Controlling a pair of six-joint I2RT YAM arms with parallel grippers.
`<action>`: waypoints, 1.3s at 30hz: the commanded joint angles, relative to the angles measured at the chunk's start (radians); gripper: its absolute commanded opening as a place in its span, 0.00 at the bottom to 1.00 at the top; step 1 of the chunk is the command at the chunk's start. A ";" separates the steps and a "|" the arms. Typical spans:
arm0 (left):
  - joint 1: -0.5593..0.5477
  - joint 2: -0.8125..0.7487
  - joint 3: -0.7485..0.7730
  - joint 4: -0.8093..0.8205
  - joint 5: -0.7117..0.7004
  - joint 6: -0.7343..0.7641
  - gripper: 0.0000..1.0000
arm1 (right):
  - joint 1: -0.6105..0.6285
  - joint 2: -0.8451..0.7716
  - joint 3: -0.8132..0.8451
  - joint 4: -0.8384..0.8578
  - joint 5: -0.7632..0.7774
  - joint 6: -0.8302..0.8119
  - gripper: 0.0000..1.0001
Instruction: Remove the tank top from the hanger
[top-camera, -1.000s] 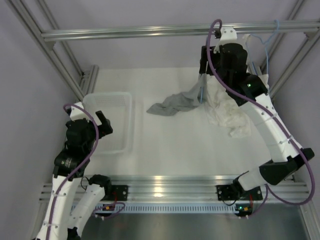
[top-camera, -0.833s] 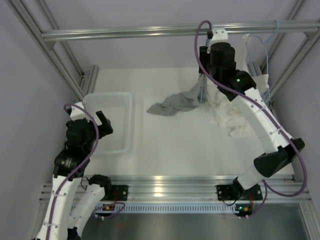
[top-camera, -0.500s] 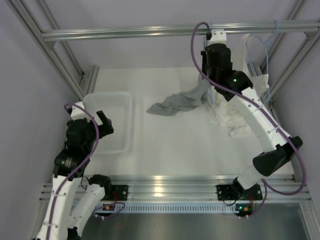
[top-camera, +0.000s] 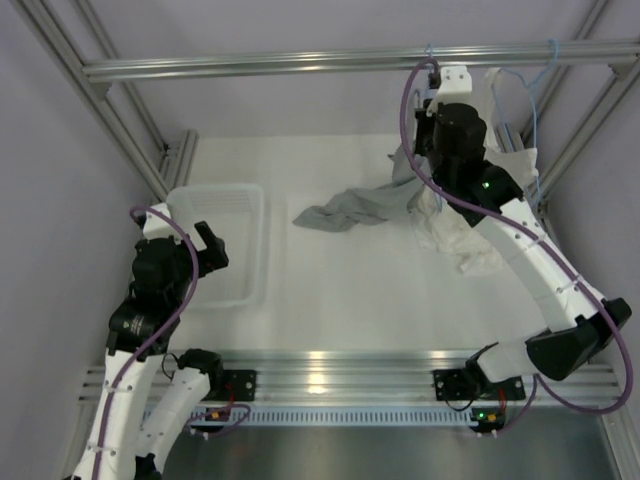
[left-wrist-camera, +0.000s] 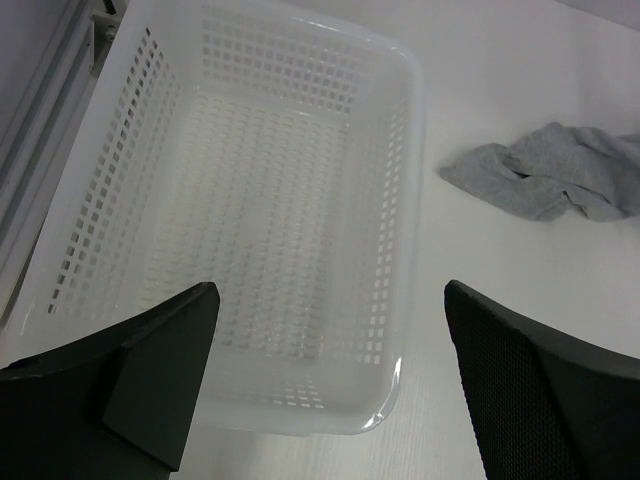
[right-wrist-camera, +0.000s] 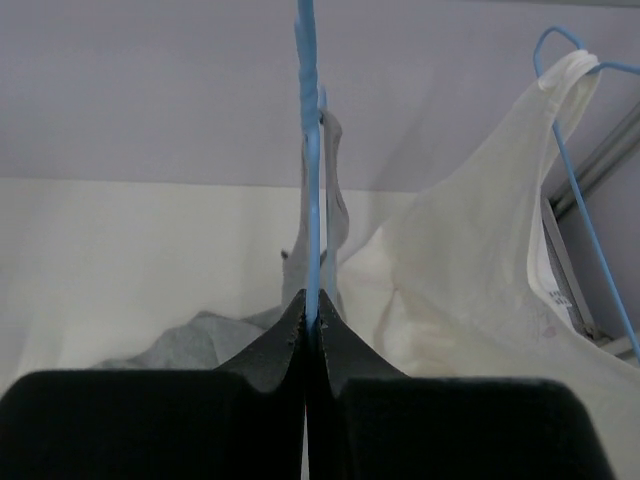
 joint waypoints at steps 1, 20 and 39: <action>0.006 0.004 -0.003 0.056 0.013 0.006 0.99 | -0.012 -0.086 -0.072 0.205 -0.089 -0.018 0.00; 0.006 0.008 -0.005 0.060 0.024 0.008 0.99 | -0.101 -0.264 -0.272 0.469 -0.324 0.008 0.00; -0.007 0.153 0.092 0.328 0.623 -0.228 0.99 | -0.099 -0.654 -0.562 0.262 -0.572 0.109 0.00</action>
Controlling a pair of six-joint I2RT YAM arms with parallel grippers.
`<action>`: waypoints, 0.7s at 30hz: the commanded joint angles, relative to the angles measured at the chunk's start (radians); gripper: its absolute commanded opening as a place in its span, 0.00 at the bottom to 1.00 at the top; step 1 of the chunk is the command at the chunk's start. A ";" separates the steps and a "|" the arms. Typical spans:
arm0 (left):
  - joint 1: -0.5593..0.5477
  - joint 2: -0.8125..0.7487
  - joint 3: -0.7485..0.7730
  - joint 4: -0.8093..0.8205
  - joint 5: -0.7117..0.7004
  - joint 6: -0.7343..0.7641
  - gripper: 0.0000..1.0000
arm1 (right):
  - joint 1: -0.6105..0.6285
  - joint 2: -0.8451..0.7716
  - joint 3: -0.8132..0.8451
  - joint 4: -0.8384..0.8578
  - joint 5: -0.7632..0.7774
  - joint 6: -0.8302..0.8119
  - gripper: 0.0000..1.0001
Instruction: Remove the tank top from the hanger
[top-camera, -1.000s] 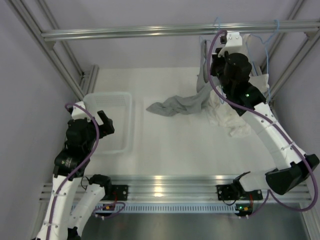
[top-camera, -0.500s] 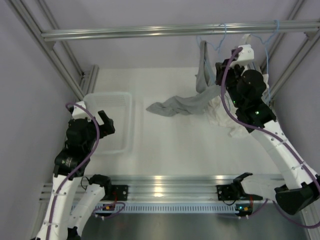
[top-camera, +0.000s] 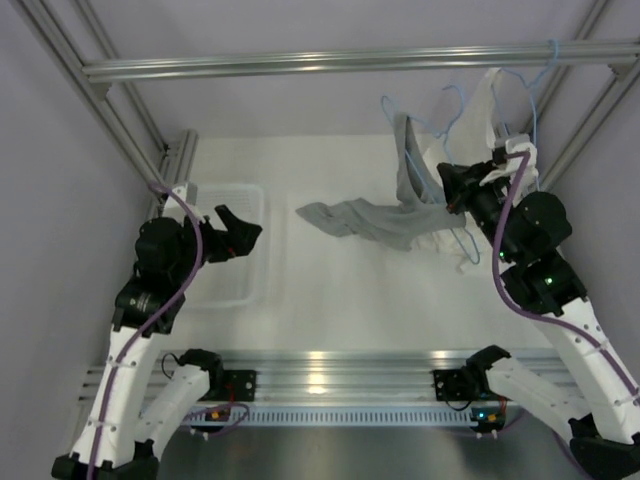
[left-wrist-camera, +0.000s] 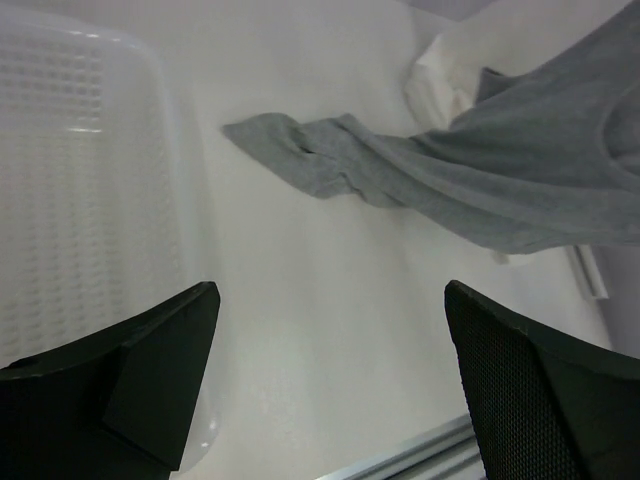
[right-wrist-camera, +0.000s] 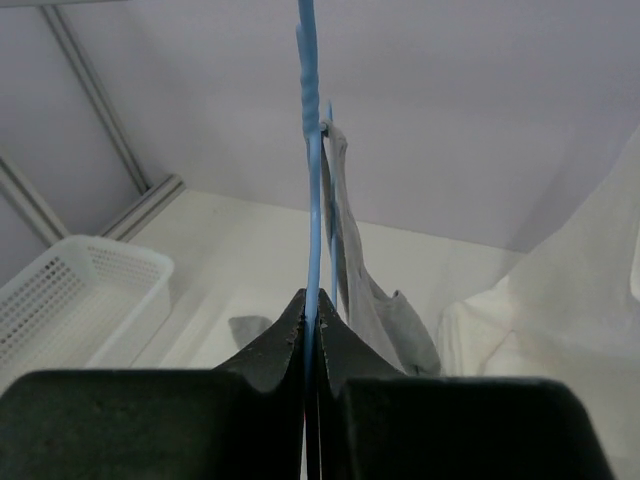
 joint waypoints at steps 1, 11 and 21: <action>-0.038 0.078 0.067 0.291 0.245 -0.164 0.99 | -0.009 -0.095 0.003 -0.057 -0.127 0.057 0.00; -0.755 0.532 0.427 0.483 -0.210 0.081 0.99 | -0.009 -0.310 -0.062 -0.242 -0.290 0.123 0.00; -0.916 0.827 0.635 0.517 -0.527 0.321 0.94 | -0.009 -0.408 -0.062 -0.270 -0.351 0.114 0.00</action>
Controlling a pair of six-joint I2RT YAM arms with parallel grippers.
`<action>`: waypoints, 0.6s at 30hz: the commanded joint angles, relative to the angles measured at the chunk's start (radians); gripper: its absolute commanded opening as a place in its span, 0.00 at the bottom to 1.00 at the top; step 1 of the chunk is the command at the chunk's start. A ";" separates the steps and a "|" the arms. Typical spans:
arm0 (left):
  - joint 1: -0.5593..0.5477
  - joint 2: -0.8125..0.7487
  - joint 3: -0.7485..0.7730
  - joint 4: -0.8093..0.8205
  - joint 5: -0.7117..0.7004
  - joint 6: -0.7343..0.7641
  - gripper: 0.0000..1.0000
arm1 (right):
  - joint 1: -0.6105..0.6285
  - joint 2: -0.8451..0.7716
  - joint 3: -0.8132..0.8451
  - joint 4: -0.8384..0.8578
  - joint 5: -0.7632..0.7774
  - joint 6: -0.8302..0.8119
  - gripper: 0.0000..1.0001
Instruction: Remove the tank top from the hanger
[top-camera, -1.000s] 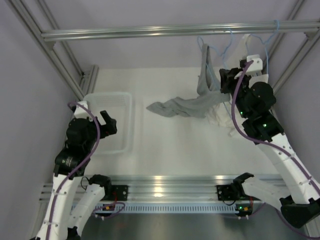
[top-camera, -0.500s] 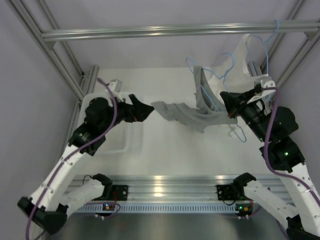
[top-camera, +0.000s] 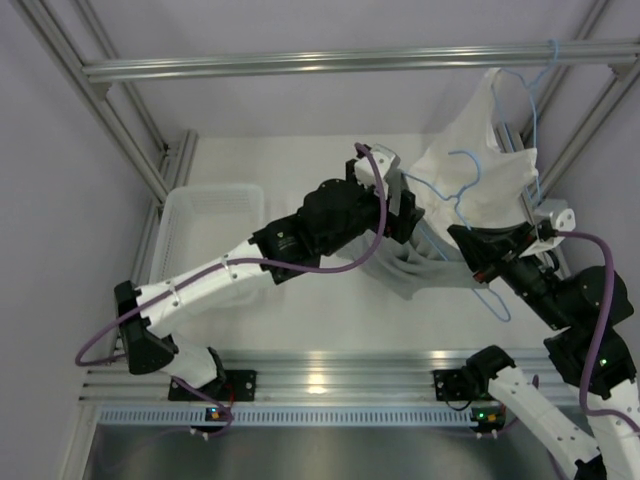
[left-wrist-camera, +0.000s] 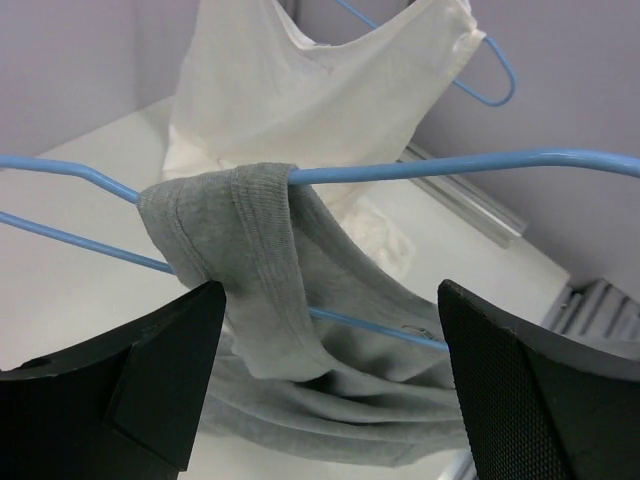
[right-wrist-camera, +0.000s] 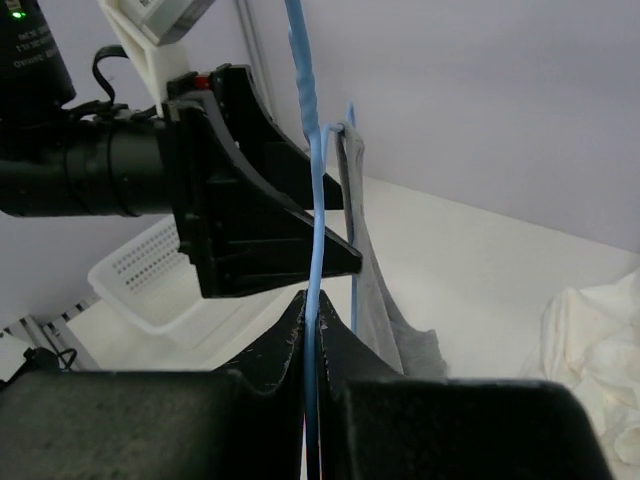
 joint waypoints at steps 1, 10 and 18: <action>-0.036 0.042 0.059 0.068 -0.201 0.109 0.91 | -0.009 -0.015 0.029 -0.006 -0.052 0.007 0.00; -0.042 -0.039 -0.021 0.080 -0.153 0.129 0.99 | -0.009 0.020 0.037 -0.012 0.029 -0.017 0.00; -0.042 -0.094 -0.108 0.126 -0.216 0.187 0.90 | -0.009 0.051 0.070 -0.006 -0.003 0.003 0.00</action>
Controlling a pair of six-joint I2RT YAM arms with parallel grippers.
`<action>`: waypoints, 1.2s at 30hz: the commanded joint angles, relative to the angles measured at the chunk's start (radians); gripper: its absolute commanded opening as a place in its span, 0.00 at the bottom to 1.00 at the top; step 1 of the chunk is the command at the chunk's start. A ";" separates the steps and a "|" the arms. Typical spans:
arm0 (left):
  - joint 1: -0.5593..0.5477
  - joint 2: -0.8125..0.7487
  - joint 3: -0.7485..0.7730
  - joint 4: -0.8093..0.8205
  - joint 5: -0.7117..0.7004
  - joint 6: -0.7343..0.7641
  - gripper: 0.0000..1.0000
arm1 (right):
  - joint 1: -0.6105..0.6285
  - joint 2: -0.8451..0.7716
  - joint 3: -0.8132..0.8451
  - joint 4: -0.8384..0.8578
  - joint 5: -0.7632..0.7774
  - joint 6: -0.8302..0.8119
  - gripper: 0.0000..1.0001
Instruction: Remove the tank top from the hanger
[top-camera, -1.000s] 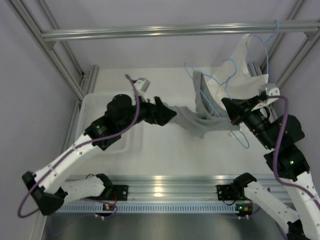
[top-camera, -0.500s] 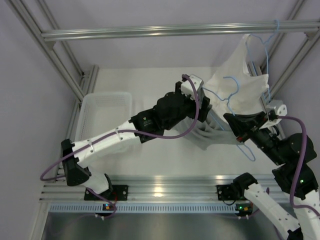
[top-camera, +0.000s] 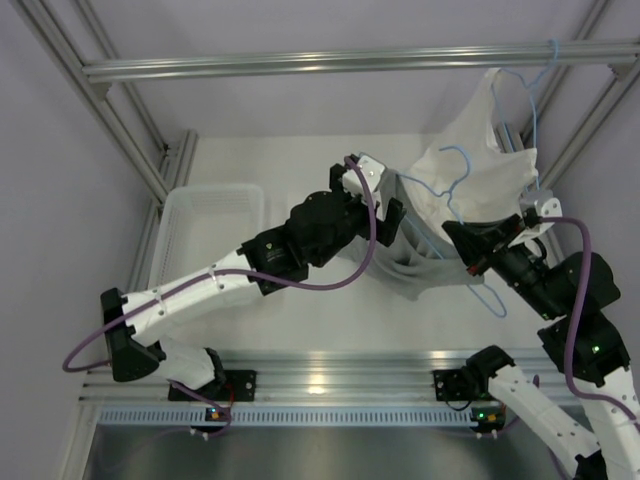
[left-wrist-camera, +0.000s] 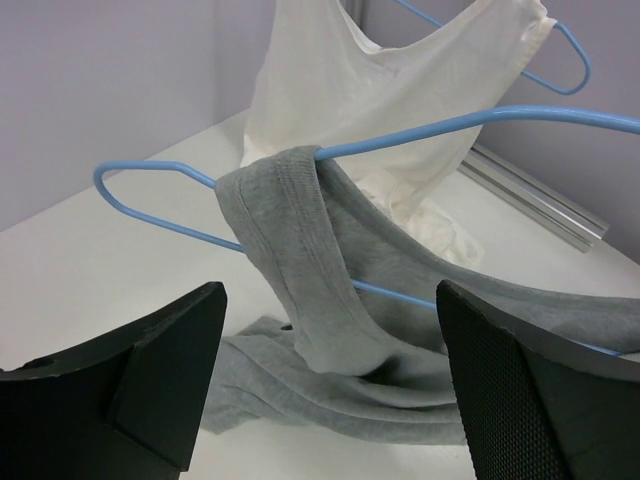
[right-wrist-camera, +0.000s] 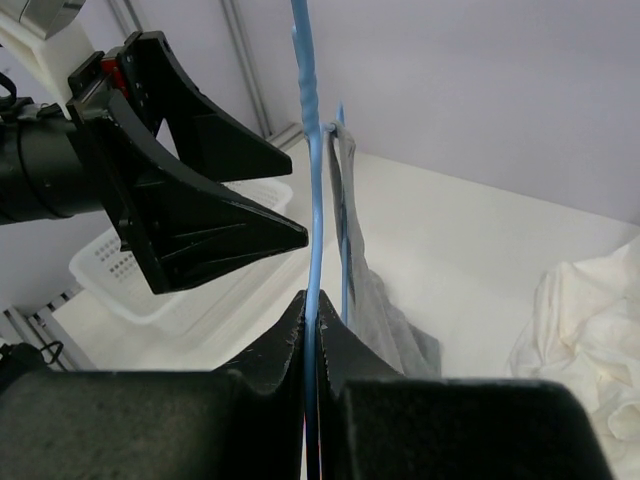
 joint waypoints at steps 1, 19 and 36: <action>-0.002 -0.033 -0.014 0.082 -0.035 0.046 0.89 | -0.009 0.009 0.063 0.025 -0.017 0.011 0.00; -0.001 0.023 0.018 0.159 -0.116 0.140 0.68 | -0.009 0.020 0.083 0.039 -0.155 0.057 0.00; 0.038 0.003 0.004 0.193 -0.204 0.114 0.00 | -0.009 -0.001 0.087 0.025 -0.100 0.043 0.00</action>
